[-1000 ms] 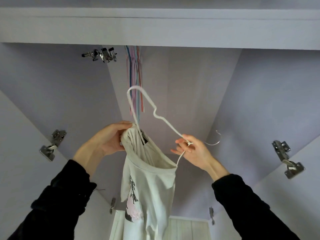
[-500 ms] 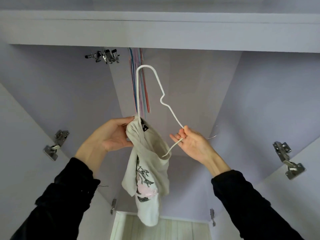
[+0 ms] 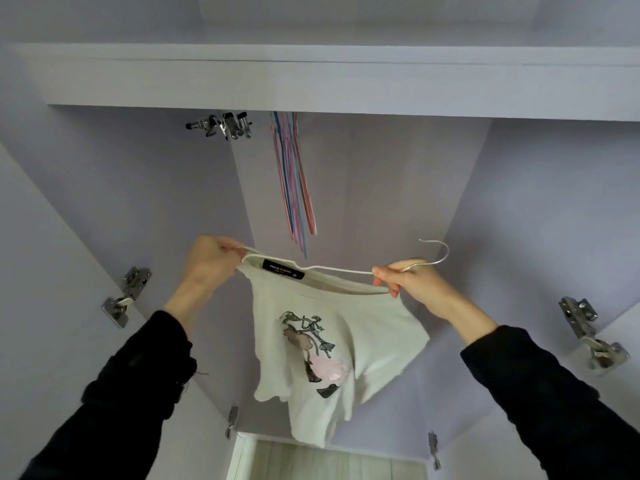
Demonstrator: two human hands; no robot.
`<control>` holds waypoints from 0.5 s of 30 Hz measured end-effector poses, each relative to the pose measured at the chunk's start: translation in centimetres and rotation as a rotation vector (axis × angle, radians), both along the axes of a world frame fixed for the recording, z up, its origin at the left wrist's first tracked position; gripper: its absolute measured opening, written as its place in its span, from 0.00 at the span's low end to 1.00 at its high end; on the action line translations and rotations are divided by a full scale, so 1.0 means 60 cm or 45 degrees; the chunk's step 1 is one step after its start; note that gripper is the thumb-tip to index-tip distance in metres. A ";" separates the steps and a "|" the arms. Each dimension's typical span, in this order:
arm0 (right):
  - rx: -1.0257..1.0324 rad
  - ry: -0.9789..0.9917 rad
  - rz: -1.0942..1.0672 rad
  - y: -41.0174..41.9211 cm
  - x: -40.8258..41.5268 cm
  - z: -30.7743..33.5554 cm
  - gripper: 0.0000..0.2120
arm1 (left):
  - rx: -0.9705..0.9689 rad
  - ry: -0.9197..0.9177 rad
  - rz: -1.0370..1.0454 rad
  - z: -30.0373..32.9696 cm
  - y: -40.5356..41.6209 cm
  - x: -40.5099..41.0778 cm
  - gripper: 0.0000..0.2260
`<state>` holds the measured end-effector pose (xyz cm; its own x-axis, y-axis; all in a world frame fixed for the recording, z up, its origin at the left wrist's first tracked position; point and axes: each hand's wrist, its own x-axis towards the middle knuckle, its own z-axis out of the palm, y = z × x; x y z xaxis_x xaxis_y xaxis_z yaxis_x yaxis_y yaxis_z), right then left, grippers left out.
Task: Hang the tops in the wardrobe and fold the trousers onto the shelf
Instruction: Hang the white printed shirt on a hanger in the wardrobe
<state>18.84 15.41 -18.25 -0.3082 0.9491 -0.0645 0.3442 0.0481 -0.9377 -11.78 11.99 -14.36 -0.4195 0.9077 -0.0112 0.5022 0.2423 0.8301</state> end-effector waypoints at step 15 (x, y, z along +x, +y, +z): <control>0.009 -0.652 0.209 -0.005 -0.065 0.050 0.10 | 0.057 0.463 -0.572 0.037 -0.002 0.099 0.07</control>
<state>14.94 15.10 -15.25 -0.3834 0.8920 -0.2395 0.7449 0.1453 -0.6511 -5.84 11.84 -12.17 0.0371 0.9939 0.1041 0.8025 -0.0917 0.5896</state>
